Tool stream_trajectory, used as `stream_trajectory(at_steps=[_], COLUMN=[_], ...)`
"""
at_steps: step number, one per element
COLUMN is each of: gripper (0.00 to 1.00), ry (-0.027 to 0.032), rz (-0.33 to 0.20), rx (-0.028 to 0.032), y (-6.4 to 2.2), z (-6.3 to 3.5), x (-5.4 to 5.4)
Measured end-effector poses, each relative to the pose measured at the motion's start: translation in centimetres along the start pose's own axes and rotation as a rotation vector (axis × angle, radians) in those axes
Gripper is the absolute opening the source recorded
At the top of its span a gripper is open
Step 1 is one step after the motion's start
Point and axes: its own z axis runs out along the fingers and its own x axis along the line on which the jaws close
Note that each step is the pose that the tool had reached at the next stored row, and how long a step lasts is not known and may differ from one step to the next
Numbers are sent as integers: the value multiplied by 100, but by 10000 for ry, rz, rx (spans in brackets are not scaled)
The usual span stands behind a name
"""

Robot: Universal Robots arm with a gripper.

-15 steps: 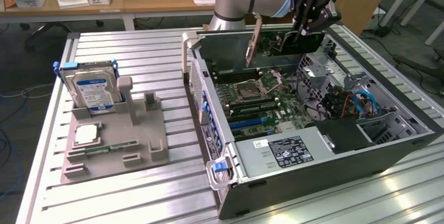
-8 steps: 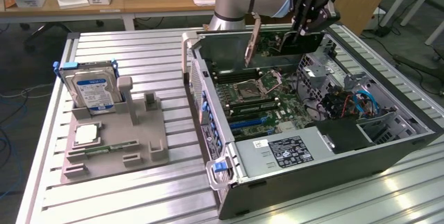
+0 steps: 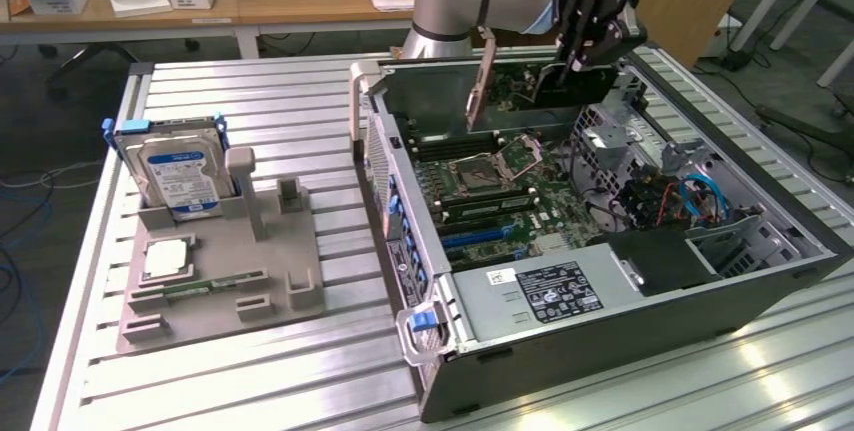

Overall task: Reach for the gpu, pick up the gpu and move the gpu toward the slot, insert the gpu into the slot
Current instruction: 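Insert the gpu into the slot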

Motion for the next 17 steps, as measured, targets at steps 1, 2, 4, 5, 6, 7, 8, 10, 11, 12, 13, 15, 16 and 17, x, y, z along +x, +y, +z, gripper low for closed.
stream_trajectory(at_steps=[1, 2, 4, 5, 6, 7, 8, 10, 11, 12, 13, 15, 16, 17], gripper=[25, 25, 25, 25, 25, 25, 25, 25, 25, 25, 25, 25, 25, 25], ry=[3, 2, 1, 2, 2, 3, 3, 5, 3, 3, 2, 3, 3, 2], rz=[-1, 1, 4, 7, 9, 12, 15, 14, 15, 15, 16, 16, 16, 15], rx=[-1, -1, 1, 0, 1, 1, 1, 0, 0, 1, 1, 0, 1, 1], y=[-1, 0, 1, 14, 43, 72, 92, 98, 98, 98, 97, 95, 94, 94], z=[2, 7, 19, 26, 33, 38, 42, 45, 46, 45, 43, 40, 39, 39], x=[7, 12, 20, 21, 23, 24, 25, 36, 52, 75, 101, 153, 176, 198])
